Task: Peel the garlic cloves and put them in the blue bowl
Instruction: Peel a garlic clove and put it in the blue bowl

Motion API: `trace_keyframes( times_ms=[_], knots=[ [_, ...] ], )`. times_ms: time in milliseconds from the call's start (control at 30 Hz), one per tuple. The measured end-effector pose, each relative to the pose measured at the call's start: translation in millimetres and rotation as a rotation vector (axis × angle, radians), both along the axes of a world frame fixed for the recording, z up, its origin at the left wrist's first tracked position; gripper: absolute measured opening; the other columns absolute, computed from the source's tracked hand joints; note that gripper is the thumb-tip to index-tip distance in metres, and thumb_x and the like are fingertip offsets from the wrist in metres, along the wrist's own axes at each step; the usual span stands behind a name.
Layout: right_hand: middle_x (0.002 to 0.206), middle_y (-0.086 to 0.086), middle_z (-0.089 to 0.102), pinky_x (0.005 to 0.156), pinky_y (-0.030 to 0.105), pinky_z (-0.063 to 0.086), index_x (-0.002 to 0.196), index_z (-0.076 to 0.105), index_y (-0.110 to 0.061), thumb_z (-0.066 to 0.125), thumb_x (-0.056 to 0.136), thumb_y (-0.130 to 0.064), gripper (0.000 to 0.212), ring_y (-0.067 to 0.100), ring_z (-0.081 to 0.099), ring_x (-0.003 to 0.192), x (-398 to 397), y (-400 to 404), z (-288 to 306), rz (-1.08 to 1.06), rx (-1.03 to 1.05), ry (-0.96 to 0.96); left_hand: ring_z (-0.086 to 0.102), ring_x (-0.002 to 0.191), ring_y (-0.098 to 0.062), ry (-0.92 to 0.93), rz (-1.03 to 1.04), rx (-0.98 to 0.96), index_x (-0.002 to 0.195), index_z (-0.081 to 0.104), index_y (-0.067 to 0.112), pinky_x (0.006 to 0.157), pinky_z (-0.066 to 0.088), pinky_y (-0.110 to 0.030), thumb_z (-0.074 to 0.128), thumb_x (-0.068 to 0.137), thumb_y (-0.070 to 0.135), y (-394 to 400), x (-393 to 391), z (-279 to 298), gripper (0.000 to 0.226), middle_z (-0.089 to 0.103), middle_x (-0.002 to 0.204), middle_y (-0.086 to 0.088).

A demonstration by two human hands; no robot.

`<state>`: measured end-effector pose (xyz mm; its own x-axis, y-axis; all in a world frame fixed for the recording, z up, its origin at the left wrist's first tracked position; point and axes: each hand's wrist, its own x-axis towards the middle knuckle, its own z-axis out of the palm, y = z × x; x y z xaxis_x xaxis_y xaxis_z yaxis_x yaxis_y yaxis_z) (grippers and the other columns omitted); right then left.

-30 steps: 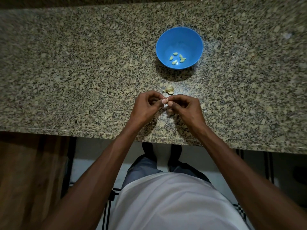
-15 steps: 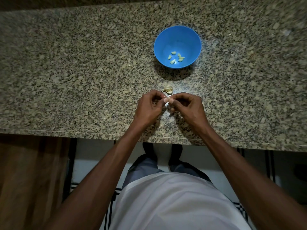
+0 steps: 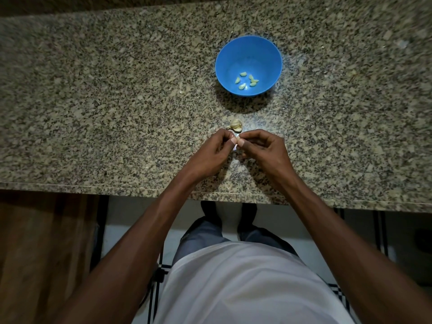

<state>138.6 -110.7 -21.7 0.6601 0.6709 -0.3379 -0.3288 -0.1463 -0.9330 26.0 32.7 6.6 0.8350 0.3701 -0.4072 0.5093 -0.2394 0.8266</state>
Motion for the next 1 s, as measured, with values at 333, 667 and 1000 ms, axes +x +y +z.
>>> trace_keyframes(
  times_ms=[333, 667, 1000],
  knots=[
    [0.105, 0.009, 0.080, 0.081, 0.036, 0.063, 0.108, 0.078, 0.000, 0.082, 0.091, -0.014, 0.022, 0.018, 0.076, 0.096, -3, 7, 0, -0.038, -0.004, 0.078, 0.065, 0.097, -0.007, -0.151, 0.223, 0.063, 0.111, 0.058, 0.015, 0.079, 0.054, -0.024, 0.057, 0.108, 0.029, -12, 1, -3, 0.014, 0.068, 0.106, 0.003],
    [0.098, 0.015, 0.080, 0.077, 0.033, 0.063, 0.107, 0.079, 0.003, 0.084, 0.087, -0.012, 0.026, 0.023, 0.076, 0.088, -3, 4, 7, -0.045, 0.012, 0.077, 0.071, 0.096, -0.013, -0.173, 0.279, 0.078, 0.108, 0.062, 0.013, 0.087, 0.062, -0.041, 0.073, 0.097, 0.021, -5, 2, -3, 0.018, 0.072, 0.101, 0.000],
    [0.095, 0.011, 0.081, 0.074, 0.032, 0.062, 0.107, 0.081, -0.004, 0.084, 0.088, -0.016, 0.023, 0.018, 0.074, 0.082, 2, 3, 9, 0.037, -0.027, 0.027, 0.072, 0.106, -0.026, -0.100, 0.350, -0.218, 0.128, 0.048, 0.018, 0.101, 0.057, -0.050, 0.075, 0.096, 0.023, -4, 4, -3, 0.042, 0.074, 0.113, -0.009]
  ],
)
